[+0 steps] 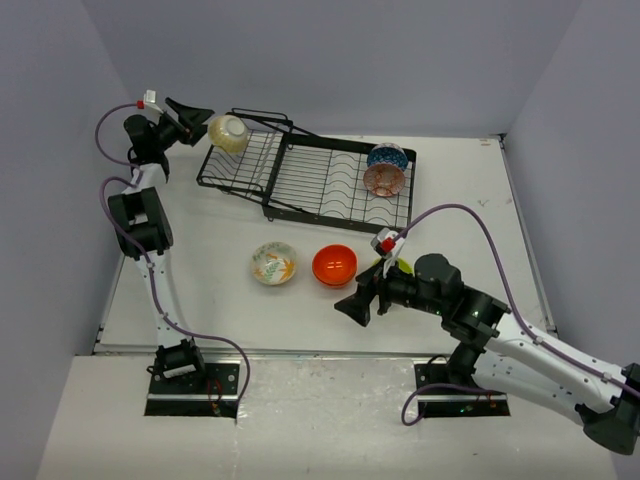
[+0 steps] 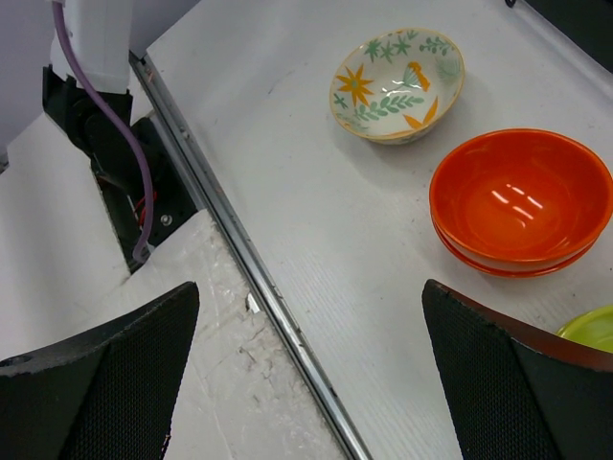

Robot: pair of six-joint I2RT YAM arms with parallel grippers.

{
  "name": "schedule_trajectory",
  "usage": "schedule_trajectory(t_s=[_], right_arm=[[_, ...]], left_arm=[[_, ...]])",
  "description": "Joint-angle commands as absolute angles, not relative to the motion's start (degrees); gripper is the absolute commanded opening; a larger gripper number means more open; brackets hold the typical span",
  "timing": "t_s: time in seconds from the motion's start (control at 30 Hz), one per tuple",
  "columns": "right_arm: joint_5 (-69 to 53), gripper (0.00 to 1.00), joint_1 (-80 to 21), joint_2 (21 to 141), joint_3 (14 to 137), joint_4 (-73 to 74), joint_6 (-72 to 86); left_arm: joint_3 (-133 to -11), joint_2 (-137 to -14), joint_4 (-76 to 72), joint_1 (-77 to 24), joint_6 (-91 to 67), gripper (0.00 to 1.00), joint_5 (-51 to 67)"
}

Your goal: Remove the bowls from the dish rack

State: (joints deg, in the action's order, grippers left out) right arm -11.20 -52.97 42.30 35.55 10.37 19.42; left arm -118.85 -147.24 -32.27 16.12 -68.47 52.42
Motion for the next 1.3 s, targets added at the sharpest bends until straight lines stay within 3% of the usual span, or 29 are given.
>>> schedule_trajectory(t_s=[0.0, 0.17, 0.23, 1.27], right_arm=[[-9.6, 0.99, -53.2, 42.8, 38.2, 10.6, 18.6], [-9.4, 0.99, -53.2, 42.1, 38.0, 10.9, 18.7], [-9.4, 0.99, -53.2, 41.6, 38.0, 10.8, 18.6], [-10.4, 0.99, -53.2, 41.4, 37.6, 10.3, 19.1]], left_arm=[[-121.3, -147.2, -35.7, 15.6, -70.6, 0.88, 54.8], [-120.1, -146.6, -36.9, 15.4, -71.1, 0.83, 55.4], [-119.1, -146.5, -37.8, 15.3, -72.0, 0.75, 55.6], [-112.9, -144.7, -52.6, 14.2, -82.8, 0.49, 56.6]])
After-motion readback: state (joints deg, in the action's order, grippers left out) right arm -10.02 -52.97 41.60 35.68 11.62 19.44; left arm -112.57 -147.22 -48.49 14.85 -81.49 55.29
